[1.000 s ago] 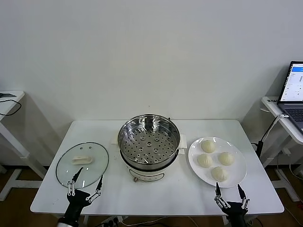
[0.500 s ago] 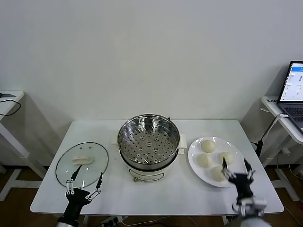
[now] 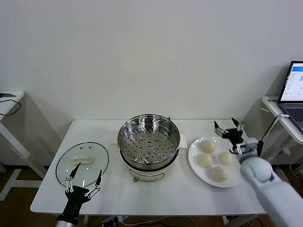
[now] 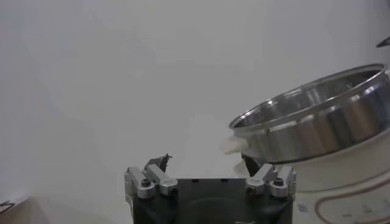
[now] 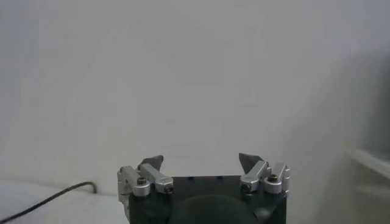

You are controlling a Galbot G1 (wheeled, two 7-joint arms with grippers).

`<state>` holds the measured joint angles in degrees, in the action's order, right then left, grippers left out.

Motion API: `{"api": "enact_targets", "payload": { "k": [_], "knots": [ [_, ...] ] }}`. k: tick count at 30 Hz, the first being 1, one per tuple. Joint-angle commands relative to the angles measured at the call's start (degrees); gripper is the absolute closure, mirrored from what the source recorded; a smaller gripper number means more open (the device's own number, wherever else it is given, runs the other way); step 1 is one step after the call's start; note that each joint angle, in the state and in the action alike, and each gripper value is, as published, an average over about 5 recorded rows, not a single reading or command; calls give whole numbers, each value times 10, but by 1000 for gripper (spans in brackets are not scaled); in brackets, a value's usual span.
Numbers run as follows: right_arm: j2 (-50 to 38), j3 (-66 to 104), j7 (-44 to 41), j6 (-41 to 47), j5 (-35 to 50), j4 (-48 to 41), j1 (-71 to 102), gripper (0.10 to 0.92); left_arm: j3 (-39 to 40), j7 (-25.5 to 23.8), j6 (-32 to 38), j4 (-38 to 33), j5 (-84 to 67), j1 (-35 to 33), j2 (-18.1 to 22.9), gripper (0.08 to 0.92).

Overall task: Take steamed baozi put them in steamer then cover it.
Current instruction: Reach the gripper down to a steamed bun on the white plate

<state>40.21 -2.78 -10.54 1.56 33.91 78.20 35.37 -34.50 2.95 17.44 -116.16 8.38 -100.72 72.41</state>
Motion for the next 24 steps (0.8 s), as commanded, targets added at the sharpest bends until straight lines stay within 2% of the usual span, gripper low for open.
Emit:
{"api": "enact_targets", "payload": {
  "k": [1, 4, 8, 11, 15, 24],
  "knots": [
    [-79, -234, -255, 19, -43, -119, -240, 203, -1, -1, 0, 1, 0, 1, 1, 177],
    [-64, -307, -381, -14, -97, -167, -314, 203, -3, -1, 0, 4, -2, 2, 2, 177],
    [-17, -329, -559, -69, -234, -248, -371, 203, -7, -2, 0, 6, -4, 3, 4, 177],
    [14, -333, -634, -75, -324, -280, -396, 203, -10, -3, 0, 6, -5, 2, 5, 177],
    [42, -359, -668, -72, -386, -288, -415, 203, -13, -3, 0, 8, -6, 1, 7, 177],
    [109, -425, -640, -64, -431, -335, -433, 203, -12, -3, -4, 9, -11, 0, 10, 177]
  ]
}}
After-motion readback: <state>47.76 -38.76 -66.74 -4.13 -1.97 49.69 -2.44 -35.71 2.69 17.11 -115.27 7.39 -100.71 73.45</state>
